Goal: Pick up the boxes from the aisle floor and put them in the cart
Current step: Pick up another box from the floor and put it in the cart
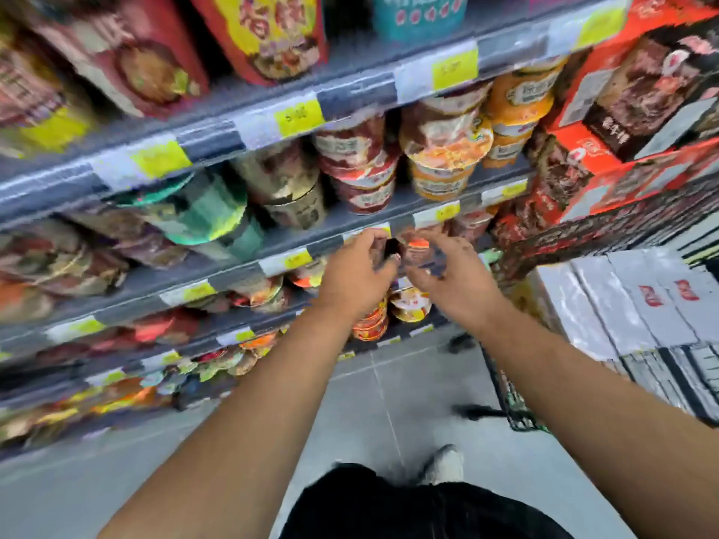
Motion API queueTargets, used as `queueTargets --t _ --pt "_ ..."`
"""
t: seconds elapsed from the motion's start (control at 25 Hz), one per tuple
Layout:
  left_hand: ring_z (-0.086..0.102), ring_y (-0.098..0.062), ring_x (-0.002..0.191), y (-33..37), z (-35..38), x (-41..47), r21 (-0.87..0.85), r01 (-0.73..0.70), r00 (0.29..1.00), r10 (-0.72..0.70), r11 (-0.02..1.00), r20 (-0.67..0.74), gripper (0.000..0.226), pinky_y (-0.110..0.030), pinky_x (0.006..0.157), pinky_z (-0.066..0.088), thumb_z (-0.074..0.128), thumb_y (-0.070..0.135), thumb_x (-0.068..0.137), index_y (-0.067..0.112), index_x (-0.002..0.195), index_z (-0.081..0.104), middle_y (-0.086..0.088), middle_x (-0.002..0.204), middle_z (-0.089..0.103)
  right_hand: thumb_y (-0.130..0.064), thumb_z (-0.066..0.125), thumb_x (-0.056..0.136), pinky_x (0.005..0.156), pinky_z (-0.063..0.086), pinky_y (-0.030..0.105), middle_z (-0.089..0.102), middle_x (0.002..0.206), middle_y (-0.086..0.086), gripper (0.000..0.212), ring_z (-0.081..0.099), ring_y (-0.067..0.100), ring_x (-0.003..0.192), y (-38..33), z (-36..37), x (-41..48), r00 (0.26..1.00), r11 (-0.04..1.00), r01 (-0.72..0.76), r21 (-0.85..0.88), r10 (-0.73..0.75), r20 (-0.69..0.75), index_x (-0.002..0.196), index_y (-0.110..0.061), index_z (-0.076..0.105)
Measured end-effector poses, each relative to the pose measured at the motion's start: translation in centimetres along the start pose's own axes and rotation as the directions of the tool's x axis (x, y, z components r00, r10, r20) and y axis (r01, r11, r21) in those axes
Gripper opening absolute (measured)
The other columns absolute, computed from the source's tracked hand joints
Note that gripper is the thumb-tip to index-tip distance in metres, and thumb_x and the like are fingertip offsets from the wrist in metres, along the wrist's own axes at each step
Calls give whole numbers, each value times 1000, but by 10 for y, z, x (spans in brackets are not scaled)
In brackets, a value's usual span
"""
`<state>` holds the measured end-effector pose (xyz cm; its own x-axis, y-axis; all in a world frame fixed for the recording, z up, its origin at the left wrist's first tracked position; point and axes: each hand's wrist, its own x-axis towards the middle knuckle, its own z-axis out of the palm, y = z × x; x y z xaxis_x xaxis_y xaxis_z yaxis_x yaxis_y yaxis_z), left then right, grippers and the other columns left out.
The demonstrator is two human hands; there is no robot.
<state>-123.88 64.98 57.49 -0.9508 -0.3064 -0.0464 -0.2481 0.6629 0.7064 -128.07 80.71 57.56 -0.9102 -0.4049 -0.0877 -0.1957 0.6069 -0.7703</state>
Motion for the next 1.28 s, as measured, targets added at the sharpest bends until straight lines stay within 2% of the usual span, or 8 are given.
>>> queueTargets --t 0.32,0.44,0.56,0.76,0.84,0.96,1.16,1.28 --pt "64 -20 102 -152 -170 -147 -98 262 891 -280 960 -358 35 -33 93 48 62 33 89 19 121 61 -3 111 68 -35 70 84 101 42 34 54 127 4 59 54 21 113 -176 172 -46 937 968 238 79 -250 245 138 -20 49" --pt "60 -23 110 -206 -228 -228 -149 347 792 -374 926 -482 45 -40 97 47 63 35 88 16 129 55 -7 120 62 -31 70 85 91 41 21 52 121 -3 55 55 14 107 -240 240 -88 882 945 303 127 -328 339 135 -19 51" --pt "58 -26 111 -249 -281 -307 -257 401 673 -473 880 -568 55 -41 97 47 61 42 84 13 130 55 -9 123 58 -34 71 84 98 46 32 53 128 0 58 58 16 108 -297 309 -129 807 920 356 166 -392 441 136 -23 50" --pt "59 -20 111 -309 -333 -414 -342 547 466 -617 764 -634 35 -37 98 45 63 34 91 20 123 61 -5 121 60 -31 72 84 80 41 20 53 122 1 51 56 7 91 -369 407 -193 639 854 483 194 -495 589 131 -24 54" --pt "57 -19 116 -330 -353 -451 -380 576 379 -648 724 -660 33 -35 100 45 62 35 92 22 123 61 -2 126 59 -29 72 83 82 43 21 53 121 1 49 53 2 85 -397 445 -214 561 832 504 231 -519 645 129 -24 55" --pt "56 -18 119 -364 -384 -496 -437 607 261 -685 664 -680 34 -36 100 45 60 37 93 25 125 60 -1 128 58 -29 74 81 90 46 30 56 121 2 52 54 13 95 -436 509 -241 450 775 576 260 -566 691 129 -23 56" --pt "56 -18 119 -431 -444 -550 -500 648 103 -716 575 -691 37 -38 102 44 60 37 93 24 128 58 -1 130 56 -31 72 82 89 38 23 50 121 -1 57 51 14 105 -506 610 -279 214 670 669 322 -588 780 135 -24 51" --pt "56 -19 120 -473 -489 -571 -555 650 -3 -729 518 -684 39 -39 103 44 61 35 93 22 129 57 -2 130 55 -31 73 82 87 39 23 54 126 5 58 54 17 104 -558 673 -290 133 639 682 357 -588 798 135 -22 52"
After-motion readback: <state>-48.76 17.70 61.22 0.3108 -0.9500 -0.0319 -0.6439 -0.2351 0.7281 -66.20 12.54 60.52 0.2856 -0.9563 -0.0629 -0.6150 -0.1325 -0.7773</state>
